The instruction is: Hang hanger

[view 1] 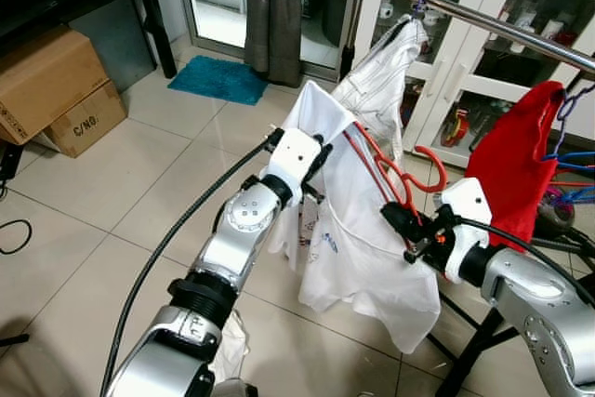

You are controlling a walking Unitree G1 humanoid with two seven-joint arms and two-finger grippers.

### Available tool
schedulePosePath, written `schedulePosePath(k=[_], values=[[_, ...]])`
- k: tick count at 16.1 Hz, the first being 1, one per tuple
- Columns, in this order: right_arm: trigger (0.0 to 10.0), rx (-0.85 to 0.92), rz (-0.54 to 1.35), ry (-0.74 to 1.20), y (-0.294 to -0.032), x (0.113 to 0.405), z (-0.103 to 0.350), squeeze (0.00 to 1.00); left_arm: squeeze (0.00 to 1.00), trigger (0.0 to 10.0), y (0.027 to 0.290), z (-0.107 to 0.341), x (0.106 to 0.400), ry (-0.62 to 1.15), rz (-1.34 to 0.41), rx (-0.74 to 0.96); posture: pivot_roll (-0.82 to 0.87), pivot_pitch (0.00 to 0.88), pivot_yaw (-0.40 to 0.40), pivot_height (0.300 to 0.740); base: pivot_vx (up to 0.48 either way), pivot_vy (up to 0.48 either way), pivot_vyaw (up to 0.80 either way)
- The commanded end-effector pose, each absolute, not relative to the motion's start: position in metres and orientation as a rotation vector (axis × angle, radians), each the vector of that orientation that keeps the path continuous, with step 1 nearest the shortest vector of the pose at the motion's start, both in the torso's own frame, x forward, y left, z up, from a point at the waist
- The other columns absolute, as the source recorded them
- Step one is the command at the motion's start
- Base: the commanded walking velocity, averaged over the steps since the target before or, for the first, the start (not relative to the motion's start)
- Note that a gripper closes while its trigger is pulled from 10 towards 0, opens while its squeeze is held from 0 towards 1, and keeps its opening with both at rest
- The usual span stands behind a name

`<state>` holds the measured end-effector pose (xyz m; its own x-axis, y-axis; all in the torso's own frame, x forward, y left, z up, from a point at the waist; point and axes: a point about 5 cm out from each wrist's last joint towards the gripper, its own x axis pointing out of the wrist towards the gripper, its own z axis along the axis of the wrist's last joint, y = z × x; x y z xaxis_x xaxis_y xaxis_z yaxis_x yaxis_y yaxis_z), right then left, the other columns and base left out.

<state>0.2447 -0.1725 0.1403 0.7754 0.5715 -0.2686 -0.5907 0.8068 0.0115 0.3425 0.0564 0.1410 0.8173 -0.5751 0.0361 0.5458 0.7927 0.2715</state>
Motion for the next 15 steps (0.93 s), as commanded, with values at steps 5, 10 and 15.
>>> schedulePosePath(k=[5, 10, 15], values=[[10.0, -0.194, 0.657, 0.272, -0.174, 0.243, 0.138, 0.0, 0.0, 0.0, 0.059, 0.171, 0.346, -0.189, -0.647, 0.279, -0.03, 0.012, -0.034, 0.74, 0.0, 0.0, 0.0], [10.0, -0.342, 0.732, 0.381, -0.178, 0.234, 0.116, 0.0, 0.0, 0.0, 0.069, 0.234, 0.346, -0.241, -0.8, 0.232, -0.01, 0.0, -0.048, 0.74, 0.0, 0.0, 0.0], [10.0, -0.313, 0.77, 0.361, -0.193, 0.219, 0.121, 0.0, 0.0, 0.0, 0.14, 0.253, 0.382, -0.141, -0.578, 0.442, -0.01, 0.007, -0.037, 0.74, 0.0, 0.0, 0.0]])
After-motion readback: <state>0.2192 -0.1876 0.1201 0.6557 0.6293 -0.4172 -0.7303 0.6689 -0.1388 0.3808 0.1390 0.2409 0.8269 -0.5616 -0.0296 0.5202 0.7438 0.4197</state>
